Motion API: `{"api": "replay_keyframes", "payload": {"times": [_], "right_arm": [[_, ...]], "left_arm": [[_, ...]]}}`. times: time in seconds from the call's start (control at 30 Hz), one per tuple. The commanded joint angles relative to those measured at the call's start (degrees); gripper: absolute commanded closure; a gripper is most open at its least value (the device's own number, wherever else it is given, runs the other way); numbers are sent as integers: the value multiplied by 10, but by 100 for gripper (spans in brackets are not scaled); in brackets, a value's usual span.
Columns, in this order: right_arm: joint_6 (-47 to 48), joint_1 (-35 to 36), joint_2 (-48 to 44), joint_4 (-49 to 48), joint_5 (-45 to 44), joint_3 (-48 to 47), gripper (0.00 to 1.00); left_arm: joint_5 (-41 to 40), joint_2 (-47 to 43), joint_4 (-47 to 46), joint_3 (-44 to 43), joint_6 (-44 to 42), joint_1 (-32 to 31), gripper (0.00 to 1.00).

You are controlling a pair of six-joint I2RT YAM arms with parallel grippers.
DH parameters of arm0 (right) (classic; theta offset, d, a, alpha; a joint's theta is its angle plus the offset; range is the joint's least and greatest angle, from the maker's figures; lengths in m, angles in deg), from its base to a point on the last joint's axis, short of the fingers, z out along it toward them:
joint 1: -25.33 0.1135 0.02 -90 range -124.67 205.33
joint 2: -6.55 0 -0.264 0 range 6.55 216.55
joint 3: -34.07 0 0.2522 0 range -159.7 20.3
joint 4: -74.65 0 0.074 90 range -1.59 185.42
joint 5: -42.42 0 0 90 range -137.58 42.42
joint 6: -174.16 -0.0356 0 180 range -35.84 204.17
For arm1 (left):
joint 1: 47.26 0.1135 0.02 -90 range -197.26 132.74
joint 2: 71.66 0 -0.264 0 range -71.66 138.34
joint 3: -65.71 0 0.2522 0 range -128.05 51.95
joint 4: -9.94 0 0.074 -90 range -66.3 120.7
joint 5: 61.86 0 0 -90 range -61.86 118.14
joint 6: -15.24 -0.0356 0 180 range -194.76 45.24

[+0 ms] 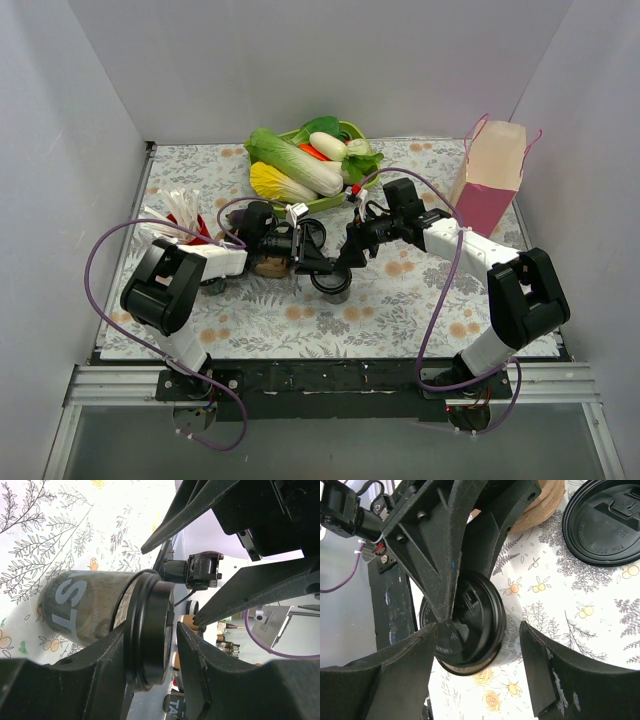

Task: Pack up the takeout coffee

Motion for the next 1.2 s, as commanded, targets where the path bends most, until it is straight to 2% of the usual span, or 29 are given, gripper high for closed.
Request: {"api": "replay_keyframes", "payload": {"times": [0.0, 0.13, 0.57, 1.17], "right_arm": [[25, 4, -10, 17, -31, -26, 27], [40, 4, -13, 34, -59, -25, 27], [3, 6, -21, 16, -42, 4, 25], [-3, 10, -9, 16, -67, 7, 26]], "left_arm": [[-13, -25, 21, -21, -22, 2, 59], [-12, -21, 20, -25, -21, 2, 59], [-9, -29, 17, -31, -20, -2, 58], [-37, -43, 84, -63, -69, -11, 57]]}}
